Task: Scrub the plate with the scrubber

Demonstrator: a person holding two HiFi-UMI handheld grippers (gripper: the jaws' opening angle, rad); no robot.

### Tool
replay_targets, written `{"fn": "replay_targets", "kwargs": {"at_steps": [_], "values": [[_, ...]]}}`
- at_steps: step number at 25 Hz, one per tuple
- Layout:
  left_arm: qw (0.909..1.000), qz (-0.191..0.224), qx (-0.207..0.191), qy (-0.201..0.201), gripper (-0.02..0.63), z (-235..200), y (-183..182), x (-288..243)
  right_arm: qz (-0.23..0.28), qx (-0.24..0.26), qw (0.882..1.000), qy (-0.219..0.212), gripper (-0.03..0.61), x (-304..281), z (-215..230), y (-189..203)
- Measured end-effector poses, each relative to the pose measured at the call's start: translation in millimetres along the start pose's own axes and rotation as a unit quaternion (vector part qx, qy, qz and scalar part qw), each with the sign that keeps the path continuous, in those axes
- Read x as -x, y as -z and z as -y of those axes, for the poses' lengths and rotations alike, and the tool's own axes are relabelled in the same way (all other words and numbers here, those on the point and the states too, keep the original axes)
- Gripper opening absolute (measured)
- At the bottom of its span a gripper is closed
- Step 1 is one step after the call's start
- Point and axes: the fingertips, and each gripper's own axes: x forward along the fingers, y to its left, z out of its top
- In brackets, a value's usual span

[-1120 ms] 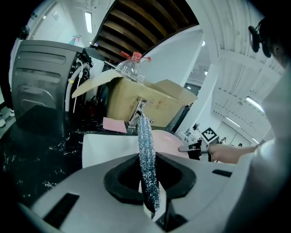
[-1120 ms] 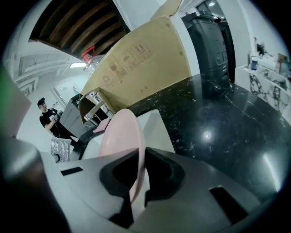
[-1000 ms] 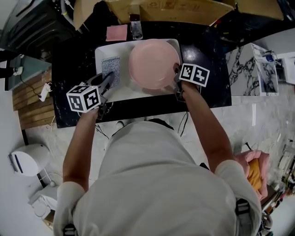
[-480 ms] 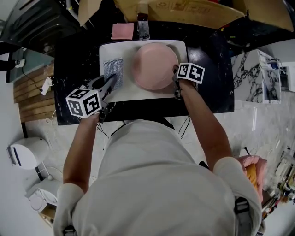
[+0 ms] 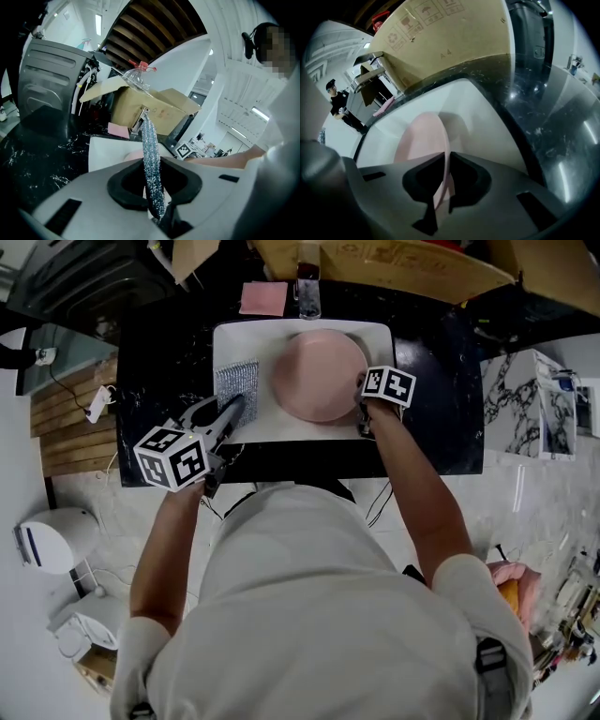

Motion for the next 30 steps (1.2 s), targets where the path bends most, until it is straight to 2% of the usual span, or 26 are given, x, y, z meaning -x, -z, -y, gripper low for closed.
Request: {"fn": "replay_targets", "kwargs": {"at_steps": [4,8,12,14,16,24,30], "values": [[1.0,0.004,0.003,0.0,0.064,0.0,0.8,9.6,-0.011,0.005,1.0,0.008,0.028,-8.5,0.9,5.4],[1.0,0.008,0.004,-0.003,0.064,-3.2,0.9,22.9,-0.018,0.039,0.999,0.02,0.032,-14.8,-0.9,9.7],[0.9999,0.011,0.005,-0.001,0.064,-5.9,2.7,33.7,-0.028,0.064,0.997,0.026,0.085,-19.0,-2.8,15.0],[0.9999,0.012,0.006,0.001,0.064,-7.4,3.9,38.2,-0.032,0.07,0.997,0.032,0.131,-19.1,-2.9,17.6],[0.9999,0.013,0.006,0.004,0.064,-8.1,5.0,42.9,-0.032,0.073,0.996,0.039,0.138,-16.1,-3.5,19.7],[0.9994,0.014,-0.003,0.031,0.064,-7.5,7.9,60.0,0.009,0.093,0.994,0.058,0.138,16.5,-19.8,14.3],[0.998,0.012,-0.024,0.057,0.064,-3.4,8.4,72.8,0.055,0.112,0.991,0.046,0.138,54.5,-50.5,16.2]]}}
